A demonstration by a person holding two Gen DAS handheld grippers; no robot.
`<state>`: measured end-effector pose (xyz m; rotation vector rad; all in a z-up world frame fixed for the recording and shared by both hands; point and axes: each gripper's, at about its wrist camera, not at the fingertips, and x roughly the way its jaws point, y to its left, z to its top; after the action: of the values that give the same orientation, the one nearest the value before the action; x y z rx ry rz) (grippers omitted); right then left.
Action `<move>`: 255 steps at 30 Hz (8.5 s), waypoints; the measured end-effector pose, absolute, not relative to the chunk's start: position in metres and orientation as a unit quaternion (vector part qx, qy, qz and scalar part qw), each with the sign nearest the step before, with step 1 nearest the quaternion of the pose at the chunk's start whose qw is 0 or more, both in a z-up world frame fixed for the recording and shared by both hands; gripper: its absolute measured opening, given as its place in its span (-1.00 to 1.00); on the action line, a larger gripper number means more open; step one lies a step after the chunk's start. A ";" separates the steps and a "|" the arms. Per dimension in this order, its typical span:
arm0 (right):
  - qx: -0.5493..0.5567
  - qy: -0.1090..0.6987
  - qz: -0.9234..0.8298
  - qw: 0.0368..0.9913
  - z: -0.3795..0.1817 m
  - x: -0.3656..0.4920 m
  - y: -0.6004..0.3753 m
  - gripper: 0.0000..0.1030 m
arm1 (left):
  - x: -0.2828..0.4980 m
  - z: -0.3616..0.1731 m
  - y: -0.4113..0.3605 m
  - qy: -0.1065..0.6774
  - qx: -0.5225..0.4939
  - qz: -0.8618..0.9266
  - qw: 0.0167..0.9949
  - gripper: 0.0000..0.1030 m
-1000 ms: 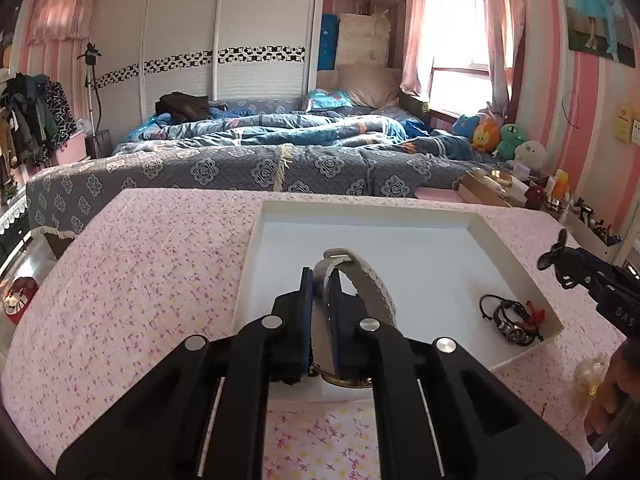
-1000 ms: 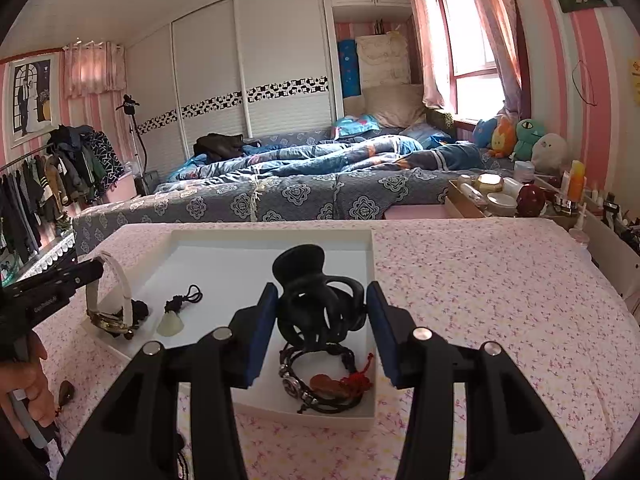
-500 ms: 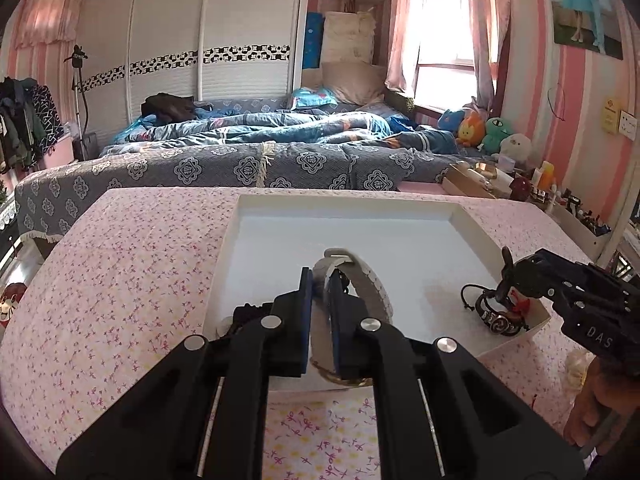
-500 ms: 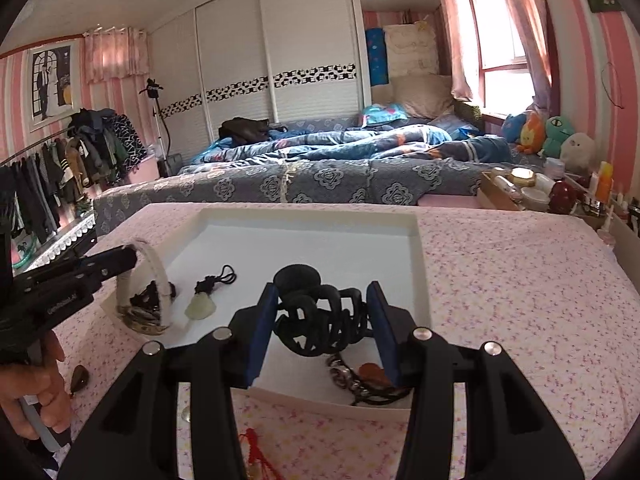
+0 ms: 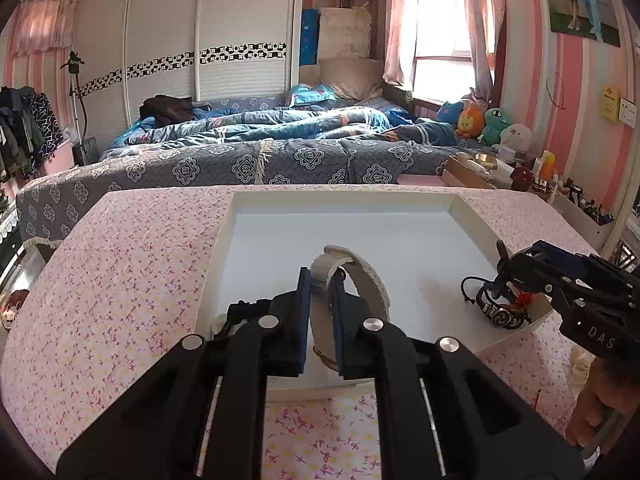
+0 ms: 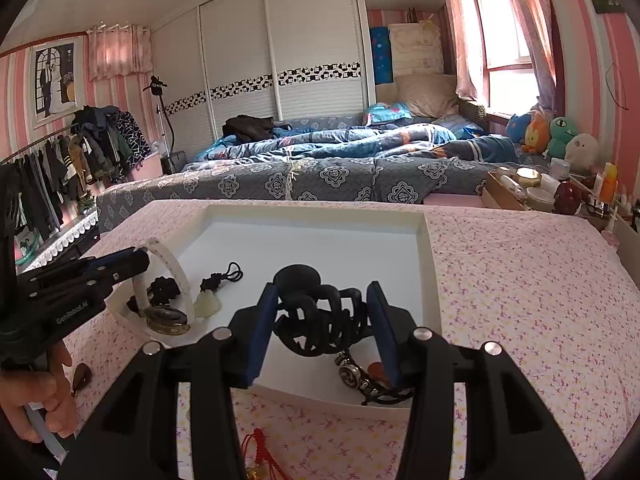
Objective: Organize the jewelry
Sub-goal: 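Carry the white band and black claw clip with both tools over the tray, then open both tools to drop the band and claw clip into the tray, then move both open tools back toward the remaining jewelry on the bedspread, then grasp the red cord with the right tool while the left tool grasps the brown-pendant black cord, then carry the red cord and brown-pendant cord with both tools over the tray, then open both tools to drop the two cords into the tray, then move the left tool to the silver-bead black cord while the right tool approaches the beige lace scrunchie, then grasp the black cord with the left tool while the right tool grasps the beige scrunchie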
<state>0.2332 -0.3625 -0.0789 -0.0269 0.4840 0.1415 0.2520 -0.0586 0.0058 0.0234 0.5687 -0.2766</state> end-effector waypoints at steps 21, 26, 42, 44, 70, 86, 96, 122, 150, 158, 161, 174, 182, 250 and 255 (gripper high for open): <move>-0.019 0.226 0.063 0.972 -0.074 0.228 -0.362 0.02 | 0.243 0.019 -0.052 0.238 0.011 -0.095 0.967 0.35; -0.013 0.225 0.060 0.972 -0.072 0.227 -0.368 0.02 | 0.239 0.028 -0.046 0.226 0.009 -0.091 0.970 0.35; -0.009 0.224 0.066 0.972 -0.063 0.223 -0.373 0.03 | 0.243 0.036 -0.037 0.232 0.014 -0.070 0.970 0.35; -0.006 0.221 0.065 0.973 -0.063 0.221 -0.372 0.13 | 0.241 0.045 -0.029 0.225 0.007 -0.068 0.972 0.35; -0.011 0.324 0.103 0.940 -0.113 0.191 -0.354 -0.25 | 0.146 0.001 0.057 0.296 0.008 -0.002 0.955 0.52; -0.016 0.395 0.095 0.914 -0.137 0.206 -0.350 -0.89 | 0.124 -0.051 0.017 0.415 0.038 -0.077 0.906 0.28; 0.003 0.360 0.099 0.928 -0.127 0.196 -0.357 -0.96 | 0.128 -0.022 0.024 0.373 0.025 -0.084 0.924 -0.62; 0.012 0.306 0.070 0.950 -0.104 0.196 -0.384 0.23 | 0.209 0.061 -0.053 0.251 0.020 -0.140 0.958 -0.65; -0.047 0.197 0.056 0.978 0.028 0.244 -0.363 -0.92 | 0.244 0.123 -0.064 0.217 0.018 -0.127 0.968 -0.63; -0.033 0.226 0.063 0.972 0.010 0.256 -0.370 -0.92 | 0.252 0.105 -0.073 0.239 0.044 -0.119 0.963 -0.64; -0.029 0.234 0.068 0.970 0.007 0.259 -0.371 -0.92 | 0.254 0.102 -0.072 0.242 0.044 -0.119 0.962 -0.64; -0.027 0.246 0.071 0.966 -0.002 0.267 -0.370 -0.92 | 0.258 0.099 -0.072 0.249 0.047 -0.116 0.960 -0.64; -0.026 0.248 0.067 0.966 -0.005 0.269 -0.372 -0.92 | 0.258 0.100 -0.072 0.249 0.049 -0.115 0.960 -0.64; -0.030 0.405 0.105 0.908 -0.129 0.155 -0.498 -0.37 | 0.155 -0.050 -0.143 0.402 0.130 -0.137 0.896 -0.81; -0.014 0.393 0.101 0.914 -0.126 0.153 -0.504 -0.51 | 0.144 -0.028 -0.123 0.373 0.126 -0.140 0.908 -0.82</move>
<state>0.1531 -0.5038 -0.1258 -0.0298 0.8100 0.2081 0.1437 -0.1232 -0.0276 0.2590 0.7705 -0.2887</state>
